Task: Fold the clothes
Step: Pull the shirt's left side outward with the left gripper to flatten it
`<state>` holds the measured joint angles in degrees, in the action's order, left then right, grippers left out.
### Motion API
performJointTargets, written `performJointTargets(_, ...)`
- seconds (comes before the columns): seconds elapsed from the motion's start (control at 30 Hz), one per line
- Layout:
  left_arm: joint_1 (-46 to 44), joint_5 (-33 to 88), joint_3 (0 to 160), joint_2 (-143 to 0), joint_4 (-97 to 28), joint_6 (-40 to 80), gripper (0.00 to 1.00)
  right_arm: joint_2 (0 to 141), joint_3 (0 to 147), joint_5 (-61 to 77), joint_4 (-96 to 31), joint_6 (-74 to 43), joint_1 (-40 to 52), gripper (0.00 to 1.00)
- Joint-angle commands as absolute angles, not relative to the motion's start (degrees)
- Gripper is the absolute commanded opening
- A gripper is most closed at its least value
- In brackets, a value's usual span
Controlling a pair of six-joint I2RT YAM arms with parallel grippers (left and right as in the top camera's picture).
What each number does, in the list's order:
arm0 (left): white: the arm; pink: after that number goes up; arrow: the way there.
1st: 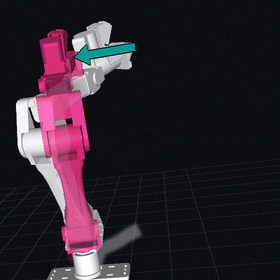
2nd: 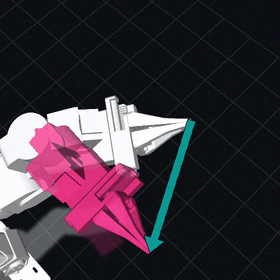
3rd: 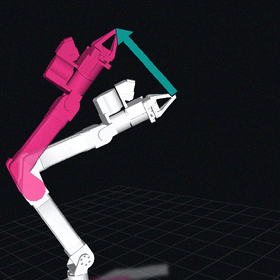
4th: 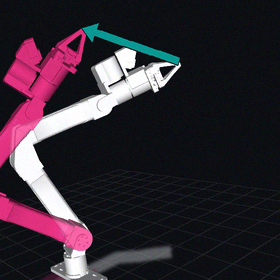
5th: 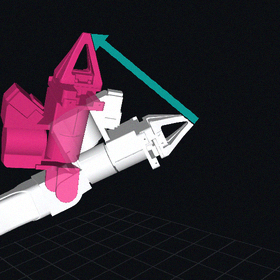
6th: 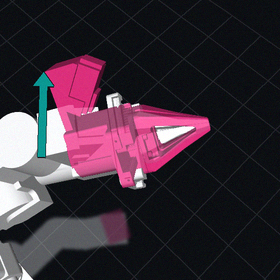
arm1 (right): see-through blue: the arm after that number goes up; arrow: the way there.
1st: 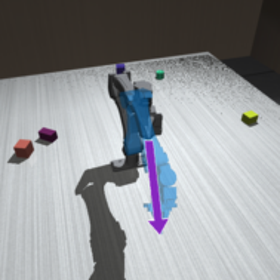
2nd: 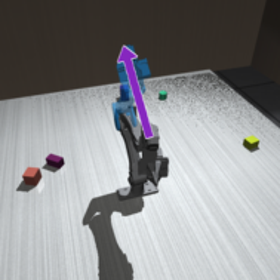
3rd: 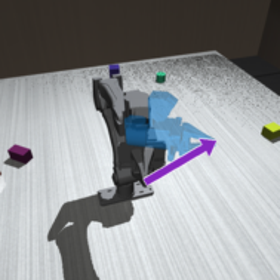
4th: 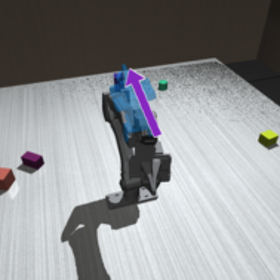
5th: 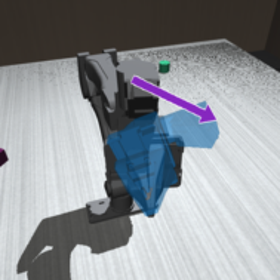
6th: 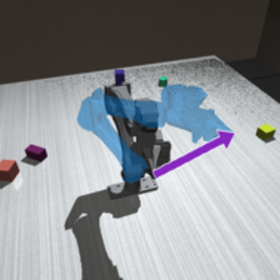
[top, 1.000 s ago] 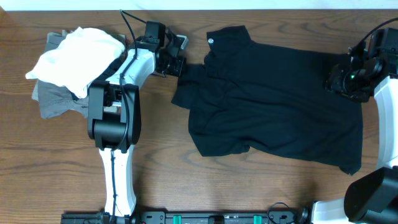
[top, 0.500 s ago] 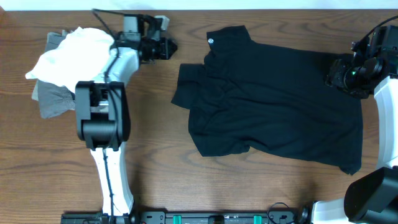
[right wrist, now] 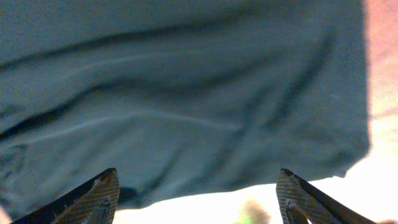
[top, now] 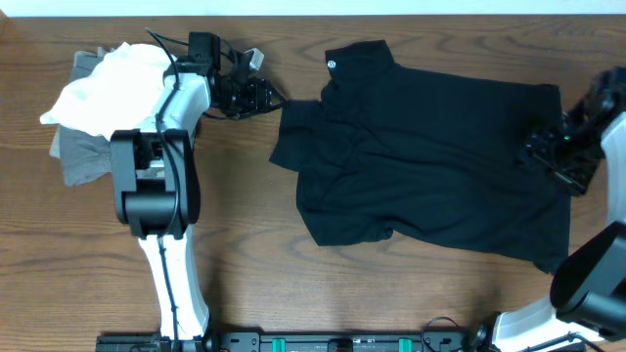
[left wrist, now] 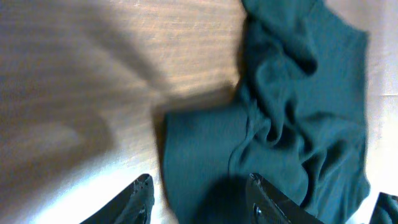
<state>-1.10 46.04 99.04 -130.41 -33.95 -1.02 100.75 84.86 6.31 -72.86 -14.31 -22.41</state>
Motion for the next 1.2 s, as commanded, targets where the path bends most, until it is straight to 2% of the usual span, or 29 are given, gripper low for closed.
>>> performJointTargets(0.0,-0.7,39.1,100.1,-120.1,-37.4,-3.4,0.50,102.4,84.6,4.5,-72.9,-15.2,-27.2,0.78)
performJointTargets(0.27,-1.9,30.5,100.1,-104.6,-55.0,-4.5,0.51,105.3,81.8,4.6,-73.1,-10.2,-35.5,0.76)
performJointTargets(0.37,-3.1,26.5,100.1,-100.1,-60.3,-4.5,0.51,105.3,77.8,10.5,-70.8,-9.5,-39.4,0.72)
performJointTargets(0.47,-4.8,24.3,100.0,-96.8,-66.0,-5.6,0.50,105.2,74.6,19.7,-68.8,-3.9,-41.6,0.68)
performJointTargets(0.67,-11.6,23.9,96.0,-96.0,-76.8,-5.2,0.50,104.5,72.4,27.7,-68.1,-0.1,-39.6,0.69)
performJointTargets(0.87,-20.6,23.9,82.3,-96.1,-72.8,-1.7,0.52,98.6,72.4,28.4,-66.8,-0.2,-35.4,0.71)
performJointTargets(0.93,-22.9,23.9,76.4,-96.1,-68.8,-1.1,0.56,95.3,72.4,28.3,-66.4,-0.4,-34.2,0.72)
performJointTargets(1.17,-26.9,23.9,61.8,-96.3,-53.1,-0.4,0.59,86.6,72.4,28.3,-66.1,-0.6,-31.4,0.77)
